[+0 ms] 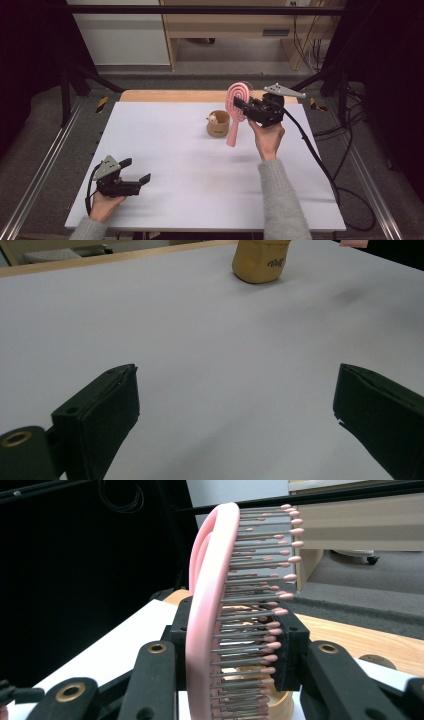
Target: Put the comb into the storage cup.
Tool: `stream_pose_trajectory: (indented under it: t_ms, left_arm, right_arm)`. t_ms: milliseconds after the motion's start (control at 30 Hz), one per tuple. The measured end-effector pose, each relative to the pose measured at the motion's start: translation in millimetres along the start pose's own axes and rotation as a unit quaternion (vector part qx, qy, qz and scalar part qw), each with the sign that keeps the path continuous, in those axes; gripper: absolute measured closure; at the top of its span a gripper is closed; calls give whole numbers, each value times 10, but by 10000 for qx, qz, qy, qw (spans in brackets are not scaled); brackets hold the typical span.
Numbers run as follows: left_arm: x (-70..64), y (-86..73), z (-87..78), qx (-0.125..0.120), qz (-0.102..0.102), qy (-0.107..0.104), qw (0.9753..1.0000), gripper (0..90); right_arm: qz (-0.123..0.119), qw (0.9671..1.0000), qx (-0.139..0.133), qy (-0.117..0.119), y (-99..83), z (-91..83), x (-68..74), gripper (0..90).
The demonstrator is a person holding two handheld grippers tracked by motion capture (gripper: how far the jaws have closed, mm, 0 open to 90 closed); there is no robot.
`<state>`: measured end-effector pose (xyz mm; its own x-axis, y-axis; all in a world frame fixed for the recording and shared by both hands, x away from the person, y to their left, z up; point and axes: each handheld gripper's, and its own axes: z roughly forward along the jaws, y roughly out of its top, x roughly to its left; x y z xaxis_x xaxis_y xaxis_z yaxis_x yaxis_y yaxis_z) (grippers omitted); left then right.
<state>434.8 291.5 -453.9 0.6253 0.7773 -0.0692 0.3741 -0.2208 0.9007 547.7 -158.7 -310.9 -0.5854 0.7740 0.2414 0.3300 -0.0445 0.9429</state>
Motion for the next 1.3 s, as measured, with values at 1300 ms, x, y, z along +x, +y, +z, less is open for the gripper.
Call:
stream_pose_trajectory:
  t_ms: [1300]
  left_arm:
    - [28, -5, -10, -27, -105, 0, 9999, 45]
  right_arm:
    - [24, 9986, -308, -430, 394, 287, -73, 633]
